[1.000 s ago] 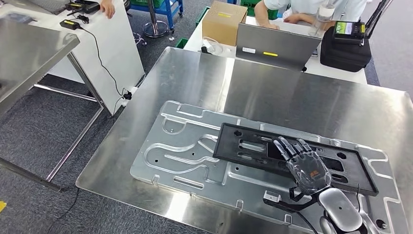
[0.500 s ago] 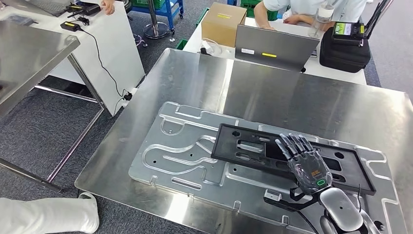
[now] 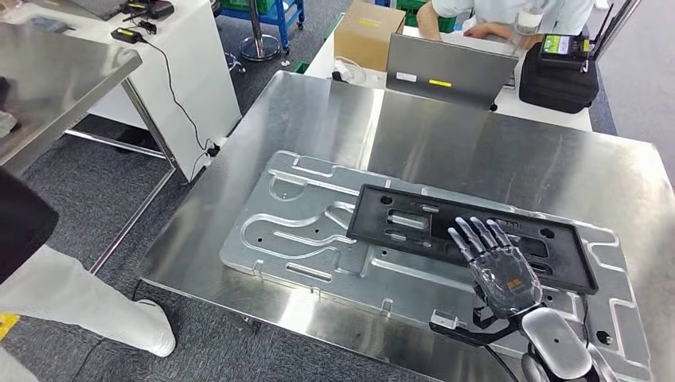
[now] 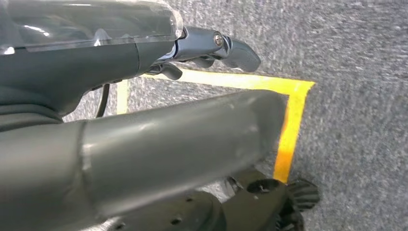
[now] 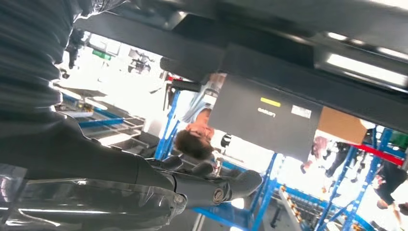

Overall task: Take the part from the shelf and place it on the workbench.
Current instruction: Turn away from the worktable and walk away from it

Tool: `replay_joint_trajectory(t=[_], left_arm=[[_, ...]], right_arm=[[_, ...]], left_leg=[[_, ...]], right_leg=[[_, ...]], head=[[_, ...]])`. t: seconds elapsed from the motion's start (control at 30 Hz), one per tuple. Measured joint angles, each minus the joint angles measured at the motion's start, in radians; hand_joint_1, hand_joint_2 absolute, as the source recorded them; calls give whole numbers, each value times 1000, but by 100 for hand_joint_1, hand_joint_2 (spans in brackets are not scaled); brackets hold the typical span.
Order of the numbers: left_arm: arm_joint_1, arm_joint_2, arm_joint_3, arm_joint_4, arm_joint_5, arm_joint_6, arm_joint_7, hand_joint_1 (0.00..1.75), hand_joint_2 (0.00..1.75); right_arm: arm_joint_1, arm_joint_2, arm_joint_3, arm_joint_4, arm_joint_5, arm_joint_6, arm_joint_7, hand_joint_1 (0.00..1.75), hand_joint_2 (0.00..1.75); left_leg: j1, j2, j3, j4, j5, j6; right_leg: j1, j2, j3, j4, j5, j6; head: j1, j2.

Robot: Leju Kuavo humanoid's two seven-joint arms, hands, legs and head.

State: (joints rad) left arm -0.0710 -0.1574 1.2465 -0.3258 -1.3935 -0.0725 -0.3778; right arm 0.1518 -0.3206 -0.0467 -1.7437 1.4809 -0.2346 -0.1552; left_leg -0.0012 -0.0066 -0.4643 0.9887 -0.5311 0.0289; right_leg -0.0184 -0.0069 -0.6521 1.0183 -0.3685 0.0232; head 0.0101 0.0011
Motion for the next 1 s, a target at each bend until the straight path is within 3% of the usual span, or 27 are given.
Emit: replay_joint_trajectory(t=[0.07,0.1,0.17,0.2,0.23,0.27,0.3,0.37,0.43,0.5,0.57,0.63,0.67,0.7,0.73,0.77,0.8,0.83,0.87,0.93,0.97,1.0], left_arm=[[0,0,0,0,0,-1,1,0,0],[0,0,1,0,0,-1,1,0,0],[0,0,1,0,0,-2,1,0,0],[0,0,1,0,0,-2,1,0,0],[0,0,1,0,0,-2,1,0,0],[0,0,1,0,0,-2,1,0,0],[0,0,1,0,0,-2,1,0,0],[-1,-2,1,0,0,-4,1,0,0],[-2,-5,1,0,0,-4,1,0,0],[-1,-6,1,0,0,-4,2,0,0],[0,-6,2,0,-1,-4,4,0,0],[1,-5,3,0,0,-4,6,0,0],[1,-6,3,0,0,-4,8,0,0],[1,-6,4,0,0,-4,9,0,0],[1,-7,4,0,0,-4,10,0,0],[1,-7,5,0,0,-4,12,0,0],[1,-7,5,0,0,-4,12,0,0],[0,-7,6,0,1,-4,13,0,0],[-1,-7,6,0,1,-4,13,0,0],[-3,-7,7,-1,2,-3,14,0,0],[-3,-8,8,-2,2,-3,14,0,0],[-2,-8,9,-2,3,-3,15,0,0]], right_arm=[[6,2,0,0,0,0,1,0,175],[8,2,-1,0,0,1,1,0,175],[10,4,-2,0,0,1,1,0,175],[11,5,-2,0,0,1,1,0,175],[13,6,-2,0,0,1,1,0,175],[14,6,-2,0,0,2,1,0,175],[15,7,-2,0,0,1,1,0,175],[14,7,-2,-1,0,1,1,0,175],[13,8,-3,-3,1,1,1,0,175],[14,10,-3,-4,2,0,2,0,175],[16,14,-3,-5,11,0,8,0,175],[20,22,-2,-7,26,-1,20,0,175],[24,28,-1,-9,34,-1,28,0,175],[27,35,-1,-10,41,-2,35,0,175],[31,44,0,-11,47,-3,42,0,175],[35,53,0,-13,54,-3,49,0,175],[40,60,0,-15,60,-4,54,0,175],[44,68,0,-19,64,-5,59,0,175],[48,74,0,-24,67,-7,64,0,175],[56,88,-2,-36,70,-12,74,0,175],[61,94,-2,-41,70,-16,79,0,175],[65,101,-3,-47,70,-19,84,0,175]], left_leg=[[1,5,-17,-6,25,16],[3,8,-30,-9,39,23],[0,11,-58,-7,61,30],[-2,12,-74,-5,72,30],[-4,13,-90,-1,82,30],[-5,13,-106,3,90,29],[-6,13,-120,8,97,27],[-7,12,-140,19,109,22],[-6,12,-148,23,120,12],[-4,12,-150,19,135,-3],[-3,10,-161,35,115,-17],[1,8,-189,110,29,-27],[3,8,-206,174,-23,-32],[5,8,-220,239,-58,-36],[7,8,-222,285,-68,-40],[9,8,-210,307,-58,-43],[11,8,-179,287,-30,-43],[12,8,-129,232,-5,-42],[11,8,-67,155,1,-38],[6,7,21,27,-18,-26],[3,7,37,-3,-27,-18],[1,7,32,-10,-23,-9]], right_leg=[[-4,3,-13,17,-29,10],[-5,4,-29,56,-73,13],[-5,5,-65,180,-175,18],[-5,5,-75,242,-207,19],[-4,5,-71,275,-213,19],[-4,5,-47,272,-201,17],[-2,5,-5,233,-177,13],[5,6,108,89,-153,0],[13,6,171,-8,-159,-13],[16,5,170,-24,-151,-25],[11,3,156,-33,-129,-39],[7,-1,132,-37,-105,-49],[7,-1,115,-36,-94,-51],[7,-1,98,-33,-82,-51],[7,-2,79,-29,-70,-50],[8,-3,59,-25,-58,-48],[8,-3,41,-19,-48,-45],[7,-3,24,-13,-38,-42],[8,-3,10,-6,-30,-38],[10,-5,-5,3,-14,-27],[10,-6,-7,2,-4,-21],[9,-7,-8,-1,7,-14]], head=[[0,0],[0,0],[0,0],[0,0],[0,0],[0,0],[0,0],[0,0],[0,0],[0,0],[0,0],[0,0],[-1,0],[0,0],[-1,0],[-1,0],[-1,0],[-1,0],[-1,0],[0,0],[0,0],[0,0]])
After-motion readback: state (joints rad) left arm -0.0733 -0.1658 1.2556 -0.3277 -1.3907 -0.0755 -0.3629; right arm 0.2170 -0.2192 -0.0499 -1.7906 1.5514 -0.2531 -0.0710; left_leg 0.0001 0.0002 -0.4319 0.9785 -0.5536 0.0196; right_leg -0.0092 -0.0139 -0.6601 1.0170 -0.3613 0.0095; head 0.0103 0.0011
